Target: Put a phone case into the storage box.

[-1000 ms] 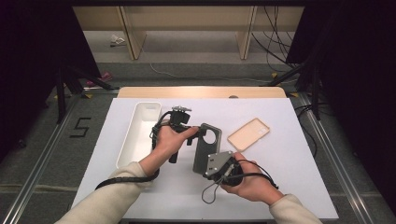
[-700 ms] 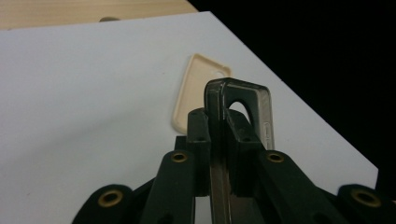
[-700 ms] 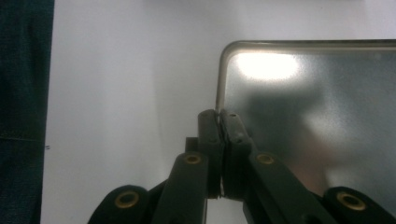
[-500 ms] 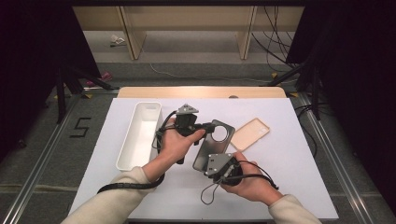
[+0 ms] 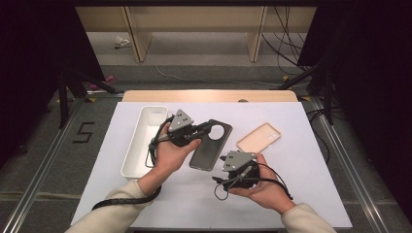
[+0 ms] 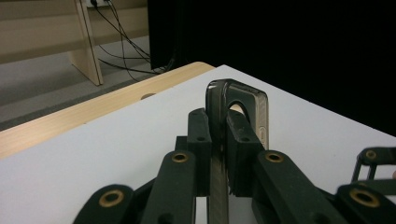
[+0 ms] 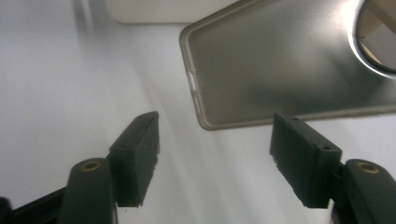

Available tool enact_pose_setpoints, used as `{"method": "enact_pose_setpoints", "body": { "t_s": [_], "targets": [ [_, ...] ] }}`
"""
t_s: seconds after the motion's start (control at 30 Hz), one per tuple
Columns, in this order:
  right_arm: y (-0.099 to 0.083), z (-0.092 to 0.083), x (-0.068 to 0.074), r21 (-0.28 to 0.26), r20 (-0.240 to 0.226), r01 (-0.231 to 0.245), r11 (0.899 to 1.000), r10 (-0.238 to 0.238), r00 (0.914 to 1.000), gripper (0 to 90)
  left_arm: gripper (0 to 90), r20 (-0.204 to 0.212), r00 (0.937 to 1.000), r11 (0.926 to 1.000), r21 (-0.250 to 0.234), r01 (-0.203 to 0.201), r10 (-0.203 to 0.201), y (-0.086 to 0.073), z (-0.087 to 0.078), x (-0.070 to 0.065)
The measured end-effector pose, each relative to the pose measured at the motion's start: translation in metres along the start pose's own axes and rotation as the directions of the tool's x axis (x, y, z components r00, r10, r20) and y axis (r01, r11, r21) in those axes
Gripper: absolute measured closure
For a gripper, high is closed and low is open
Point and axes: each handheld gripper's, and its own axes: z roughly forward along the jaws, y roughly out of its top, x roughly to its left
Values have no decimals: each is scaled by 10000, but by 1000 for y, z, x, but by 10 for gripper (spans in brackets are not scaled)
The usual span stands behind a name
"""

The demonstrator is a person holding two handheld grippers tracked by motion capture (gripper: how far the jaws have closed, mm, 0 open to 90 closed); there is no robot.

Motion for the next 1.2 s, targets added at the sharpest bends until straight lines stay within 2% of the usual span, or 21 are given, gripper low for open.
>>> {"method": "enact_pose_setpoints", "body": {
  "t_s": [0.2, 0.47, 0.67, 1.2],
  "targets": [
    [-4, -4, -6, -368, 265, -676, 9970, 686, 9973, 214, 815, -75, 10000, 9995, -327, 43, -46, -6, -12, 6],
    [-12, -11, -14, -784, 335, -1621, 9837, 1651, 9857, 174, 815, -226, 9997, 9981, -606, 96, -110, -10, -26, 11],
    [-16, -14, -18, -1018, 275, -2082, 9728, 2119, 9769, 170, 815, -231, 9996, 9973, -721, 131, -148, -12, -34, 13],
    [-25, -23, -22, -1389, 297, -2608, 9554, 2672, 9632, 164, 815, -314, 9994, 9957, -921, 123, -153, -8, -46, 17]
  ]
}}
